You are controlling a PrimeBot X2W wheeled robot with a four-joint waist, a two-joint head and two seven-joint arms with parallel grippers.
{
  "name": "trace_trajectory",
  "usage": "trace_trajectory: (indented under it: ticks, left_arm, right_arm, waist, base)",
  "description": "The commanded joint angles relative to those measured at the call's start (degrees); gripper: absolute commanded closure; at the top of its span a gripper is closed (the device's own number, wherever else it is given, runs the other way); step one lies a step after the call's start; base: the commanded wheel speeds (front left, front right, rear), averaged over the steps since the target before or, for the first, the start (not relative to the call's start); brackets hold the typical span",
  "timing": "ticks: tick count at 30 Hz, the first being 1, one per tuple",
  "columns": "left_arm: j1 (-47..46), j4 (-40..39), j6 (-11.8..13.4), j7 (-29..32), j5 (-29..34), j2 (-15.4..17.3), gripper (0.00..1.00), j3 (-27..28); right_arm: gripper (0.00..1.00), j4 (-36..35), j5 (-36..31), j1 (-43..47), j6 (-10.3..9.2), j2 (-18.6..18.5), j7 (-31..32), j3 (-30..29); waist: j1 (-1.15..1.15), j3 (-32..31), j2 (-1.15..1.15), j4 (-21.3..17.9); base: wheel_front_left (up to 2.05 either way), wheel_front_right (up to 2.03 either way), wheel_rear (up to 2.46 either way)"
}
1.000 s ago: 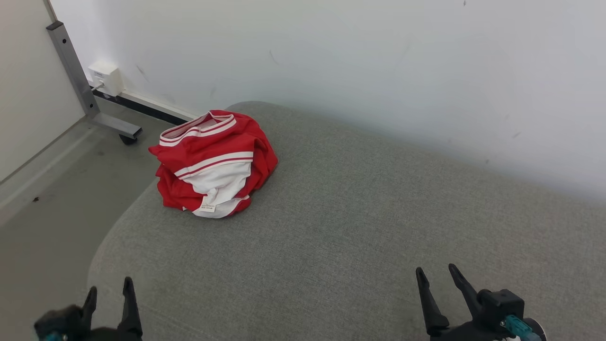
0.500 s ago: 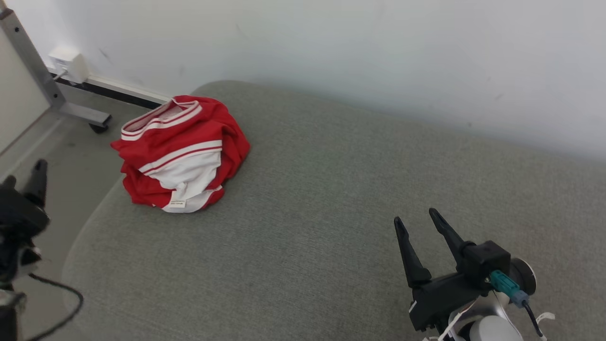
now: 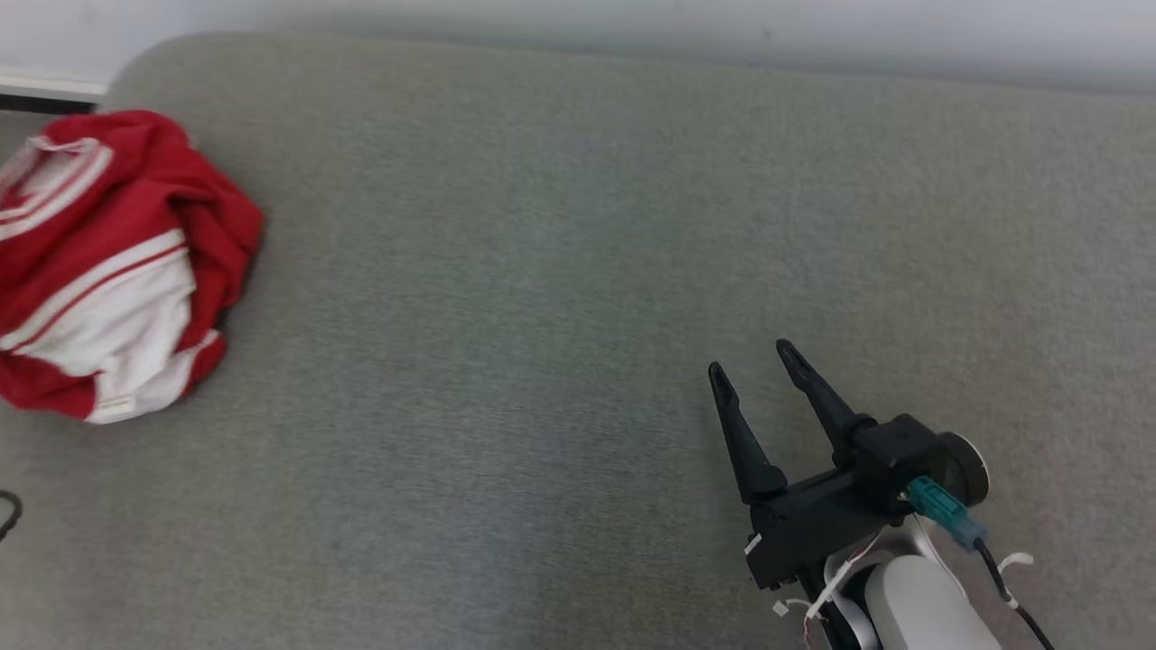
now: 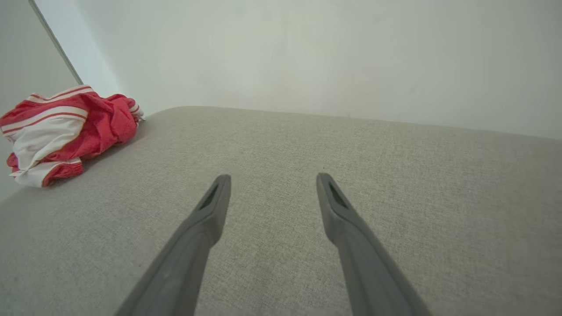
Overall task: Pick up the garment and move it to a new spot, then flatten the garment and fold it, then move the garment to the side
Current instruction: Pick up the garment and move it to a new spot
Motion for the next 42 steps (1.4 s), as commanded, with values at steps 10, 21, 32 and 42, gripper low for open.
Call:
trace_trajectory:
  ticks: [10,21,32,42]
  left_arm:
    - [2.7,1.1,3.1,-1.7,6.8,5.3,0.00,-2.2]
    - [1.1,4.2,1.5,-7.0,8.3,6.3,1.00,-3.3]
    - [-5.3,-0.3,-2.2,-11.9,8.3,7.0,1.00,-5.8]
    - [-10.5,-8.5,-4.1,-11.0,8.9,3.6,1.00,-14.4]
  right_arm:
    - [0.00,1.5,0.8,-2.6,-0.10,-0.1,-1.7,0.4]
    - [0.00,3.3,1.6,-2.2,-0.10,-0.1,-2.5,0.2]
    - [0.00,7.4,4.3,0.8,-0.10,-0.1,-4.3,-0.3]
    - [0.00,9.9,6.2,6.8,-0.11,-0.1,-5.5,-1.8]
  waist:
    - [-0.02,9.6,-0.01,-9.7]
    - [-0.02,7.8,-0.01,-8.3]
    - [-0.02,-1.9,-0.01,-5.0]
    - [-0.02,-13.8,-0.01,-5.9]
  base:
    - [0.00,0.00,0.00]
    - [0.00,0.00,0.00]
    - [0.00,0.00,0.00]
    - [0.00,0.00,0.00]
